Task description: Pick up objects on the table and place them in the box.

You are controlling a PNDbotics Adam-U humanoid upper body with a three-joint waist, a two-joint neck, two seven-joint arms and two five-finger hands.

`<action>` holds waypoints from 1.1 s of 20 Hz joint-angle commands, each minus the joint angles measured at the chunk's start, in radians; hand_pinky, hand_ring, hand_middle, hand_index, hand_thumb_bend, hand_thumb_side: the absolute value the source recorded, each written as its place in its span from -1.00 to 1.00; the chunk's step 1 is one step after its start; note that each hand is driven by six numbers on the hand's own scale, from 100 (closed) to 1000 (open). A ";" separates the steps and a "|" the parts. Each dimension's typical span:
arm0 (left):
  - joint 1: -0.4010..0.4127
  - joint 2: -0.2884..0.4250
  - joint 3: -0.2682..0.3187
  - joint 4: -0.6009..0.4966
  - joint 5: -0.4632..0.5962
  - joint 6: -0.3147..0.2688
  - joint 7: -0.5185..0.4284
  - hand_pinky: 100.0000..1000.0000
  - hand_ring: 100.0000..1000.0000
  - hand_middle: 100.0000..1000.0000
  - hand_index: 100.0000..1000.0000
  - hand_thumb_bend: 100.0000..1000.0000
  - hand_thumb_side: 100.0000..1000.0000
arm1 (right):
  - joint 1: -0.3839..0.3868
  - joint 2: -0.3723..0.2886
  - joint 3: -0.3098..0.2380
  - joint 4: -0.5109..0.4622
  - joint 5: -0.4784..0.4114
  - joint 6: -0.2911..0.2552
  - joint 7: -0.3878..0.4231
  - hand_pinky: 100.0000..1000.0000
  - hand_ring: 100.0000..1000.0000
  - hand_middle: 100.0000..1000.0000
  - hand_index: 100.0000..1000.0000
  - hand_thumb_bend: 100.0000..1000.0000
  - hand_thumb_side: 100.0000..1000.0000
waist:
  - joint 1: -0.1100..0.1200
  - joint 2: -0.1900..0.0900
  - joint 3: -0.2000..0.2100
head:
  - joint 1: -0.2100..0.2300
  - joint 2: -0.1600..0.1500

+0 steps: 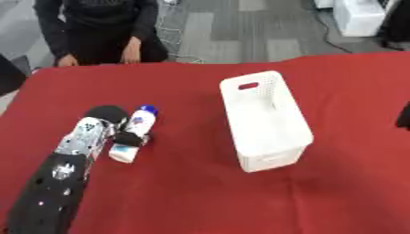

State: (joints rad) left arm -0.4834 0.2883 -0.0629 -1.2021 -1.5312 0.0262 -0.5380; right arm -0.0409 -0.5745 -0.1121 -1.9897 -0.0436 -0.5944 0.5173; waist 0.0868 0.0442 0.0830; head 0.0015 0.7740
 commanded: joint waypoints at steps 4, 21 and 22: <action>-0.006 0.009 -0.002 0.002 -0.007 -0.005 0.041 -1.00 -1.00 -1.00 -0.69 -0.67 0.76 | -0.011 -0.025 -0.010 -0.010 0.001 -0.149 0.150 -0.48 -0.17 -0.09 -0.46 -0.78 1.00 | -0.006 -0.008 0.002 | 0.013 -0.004; -0.008 0.019 -0.014 -0.069 0.033 -0.018 0.092 -1.00 -1.00 -1.00 -0.81 -0.71 0.72 | -0.010 -0.026 -0.011 -0.010 0.001 -0.149 0.150 -0.49 -0.17 -0.09 -0.47 -0.78 1.00 | -0.005 -0.010 0.004 | 0.013 -0.004; -0.008 0.018 -0.014 -0.076 0.037 -0.018 0.089 -1.00 -1.00 -1.00 -0.81 -0.71 0.71 | -0.010 -0.026 -0.011 -0.010 0.001 -0.149 0.150 -0.49 -0.17 -0.09 -0.47 -0.78 1.00 | -0.005 -0.010 0.004 | 0.013 -0.004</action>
State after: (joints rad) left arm -0.4781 0.2883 -0.0775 -1.2488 -1.5032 0.0079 -0.4447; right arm -0.0409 -0.5745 -0.1121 -1.9897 -0.0433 -0.5945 0.5172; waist 0.0866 0.0443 0.0846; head 0.0050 0.7741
